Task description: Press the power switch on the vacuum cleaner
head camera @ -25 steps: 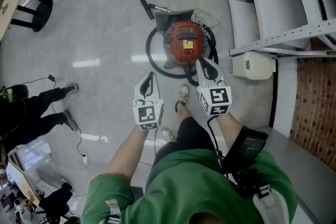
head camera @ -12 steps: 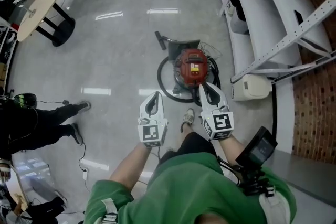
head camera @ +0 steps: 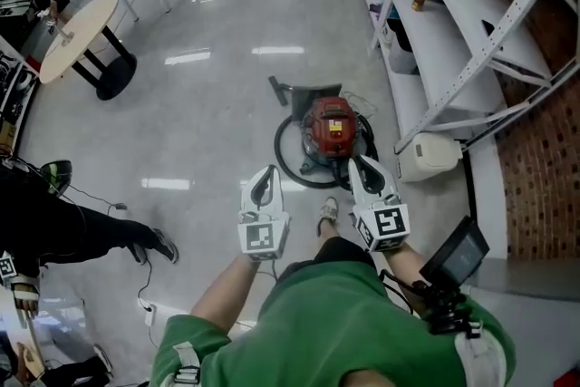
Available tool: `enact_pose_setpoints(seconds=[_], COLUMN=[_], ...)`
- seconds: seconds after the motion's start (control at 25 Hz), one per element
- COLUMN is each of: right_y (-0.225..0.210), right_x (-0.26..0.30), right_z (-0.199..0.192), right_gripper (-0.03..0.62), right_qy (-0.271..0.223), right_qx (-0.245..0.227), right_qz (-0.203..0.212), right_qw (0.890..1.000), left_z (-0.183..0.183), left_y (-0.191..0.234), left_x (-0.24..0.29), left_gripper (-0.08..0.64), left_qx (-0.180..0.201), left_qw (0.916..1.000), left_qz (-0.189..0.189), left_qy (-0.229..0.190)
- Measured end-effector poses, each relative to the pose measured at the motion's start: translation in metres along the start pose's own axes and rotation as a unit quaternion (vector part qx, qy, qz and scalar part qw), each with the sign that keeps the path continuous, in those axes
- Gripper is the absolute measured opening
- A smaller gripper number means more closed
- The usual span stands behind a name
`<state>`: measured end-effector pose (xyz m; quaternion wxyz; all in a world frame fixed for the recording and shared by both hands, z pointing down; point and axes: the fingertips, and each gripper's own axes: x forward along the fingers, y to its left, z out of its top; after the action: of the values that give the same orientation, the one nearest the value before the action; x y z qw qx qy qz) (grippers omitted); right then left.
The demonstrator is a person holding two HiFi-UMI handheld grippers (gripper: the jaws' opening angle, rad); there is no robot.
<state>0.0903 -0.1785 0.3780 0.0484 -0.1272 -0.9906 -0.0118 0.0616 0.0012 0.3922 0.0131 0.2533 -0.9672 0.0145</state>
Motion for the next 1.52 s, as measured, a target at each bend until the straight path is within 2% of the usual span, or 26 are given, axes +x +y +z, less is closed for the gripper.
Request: enact_pose_setpoints(seconds=[0.2, 0.4, 0.68, 1.08, 1.32, 1.52], right_y=[0.028, 0.042, 0.034, 0.003, -0.003, -0.010], right_x=[-0.042, -0.072, -0.093, -0.127, -0.152, -0.176], right_z=[0.005, 0.005, 0.024, 0.035, 0.030, 0.022], right_gripper=[0.034, 0.034, 0.034, 0.032, 0.032, 0.032], right_qy=[0.001, 0.010, 0.007, -0.010, -0.010, -0.007], right_qx=[-0.004, -0.012, -0.003, -0.003, 0.004, 0.010], right_qz=[-0.012, -0.024, -0.023, 0.005, 0.011, 0.003], right_qw=[1.000, 1.000, 1.000, 1.000, 1.000, 1.000], left_z=[0.009, 0.003, 0.020, 0.040, 0.047, 0.042], left_y=[-0.011, -0.025, -0.034, -0.077, -0.104, -0.132], left_x=[-0.042, -0.070, -0.081, -0.081, -0.088, -0.094], left_gripper=[0.005, 0.003, 0.003, 0.003, 0.003, 0.003], left_qx=[0.017, 0.011, -0.009, 0.000, 0.006, 0.003], left_qw=[0.9993, 0.9985, 0.9992, 0.9999, 0.9999, 0.9997], left_qz=[-0.029, -0.053, -0.039, -0.007, -0.009, -0.025], left_qy=[-0.014, -0.006, -0.004, -0.010, -0.010, 0.000])
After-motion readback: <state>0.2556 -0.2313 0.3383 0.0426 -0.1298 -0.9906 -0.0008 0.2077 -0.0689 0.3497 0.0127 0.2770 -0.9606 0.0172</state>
